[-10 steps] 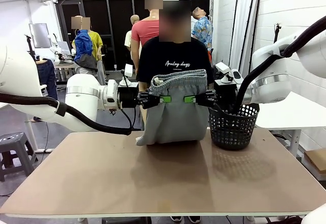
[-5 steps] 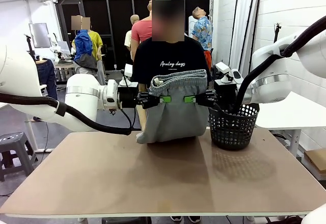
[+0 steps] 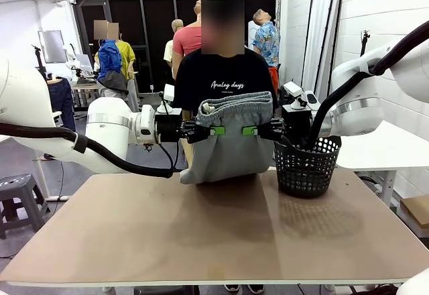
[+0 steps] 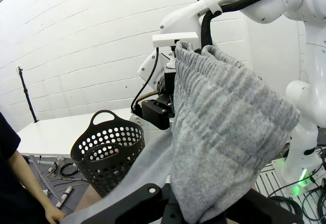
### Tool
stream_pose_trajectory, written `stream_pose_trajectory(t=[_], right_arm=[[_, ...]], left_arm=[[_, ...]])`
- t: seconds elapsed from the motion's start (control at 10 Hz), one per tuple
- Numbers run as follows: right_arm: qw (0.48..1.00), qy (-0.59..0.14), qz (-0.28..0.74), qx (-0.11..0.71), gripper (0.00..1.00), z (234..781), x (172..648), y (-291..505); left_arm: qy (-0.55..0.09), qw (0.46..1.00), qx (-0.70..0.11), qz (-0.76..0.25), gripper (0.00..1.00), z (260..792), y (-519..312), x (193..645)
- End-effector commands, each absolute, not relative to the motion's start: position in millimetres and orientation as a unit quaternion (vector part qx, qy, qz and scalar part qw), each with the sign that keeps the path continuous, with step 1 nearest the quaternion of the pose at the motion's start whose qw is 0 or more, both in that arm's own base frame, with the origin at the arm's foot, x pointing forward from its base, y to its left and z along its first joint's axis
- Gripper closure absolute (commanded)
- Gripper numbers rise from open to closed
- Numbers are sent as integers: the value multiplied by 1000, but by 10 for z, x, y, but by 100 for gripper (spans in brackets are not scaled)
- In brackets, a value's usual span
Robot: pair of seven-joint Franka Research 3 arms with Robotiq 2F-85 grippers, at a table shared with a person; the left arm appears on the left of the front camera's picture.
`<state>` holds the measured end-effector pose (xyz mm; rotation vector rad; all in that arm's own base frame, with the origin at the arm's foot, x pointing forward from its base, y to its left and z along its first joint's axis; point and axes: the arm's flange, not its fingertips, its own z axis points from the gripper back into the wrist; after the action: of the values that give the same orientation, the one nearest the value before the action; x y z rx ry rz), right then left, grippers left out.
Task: Fold the training pants.
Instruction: Release the ends of the Training pants and then grab the overlapped ends.
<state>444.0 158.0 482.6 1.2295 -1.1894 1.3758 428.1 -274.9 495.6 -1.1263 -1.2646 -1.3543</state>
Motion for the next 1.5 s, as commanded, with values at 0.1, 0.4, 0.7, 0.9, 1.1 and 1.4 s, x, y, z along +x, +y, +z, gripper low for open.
stream_pose_trajectory(t=[0.1, 0.4, 0.7, 0.9, 1.1, 1.4], right_arm=[[450, -485, 559, 500, 100, 4829, 4429, 1587], [450, -485, 559, 500, 100, 4829, 4429, 1587], [450, -485, 559, 500, 100, 4829, 4429, 1587], [450, -485, 559, 500, 100, 4829, 4429, 1587], [450, -485, 559, 500, 100, 4829, 4429, 1587], [450, -485, 559, 500, 100, 4829, 4429, 1587]], left_arm=[[-516, 468, -460, -551, 100, 4972, -2748, 4272], [-516, 468, -460, -551, 100, 4972, -2748, 4272], [-516, 468, -460, -551, 100, 4972, -2748, 4272], [-516, 468, -460, -551, 100, 4972, -2748, 4272], [-516, 468, -460, -551, 100, 4972, -2748, 4272], [-516, 468, -460, -551, 100, 4972, -2748, 4272]])
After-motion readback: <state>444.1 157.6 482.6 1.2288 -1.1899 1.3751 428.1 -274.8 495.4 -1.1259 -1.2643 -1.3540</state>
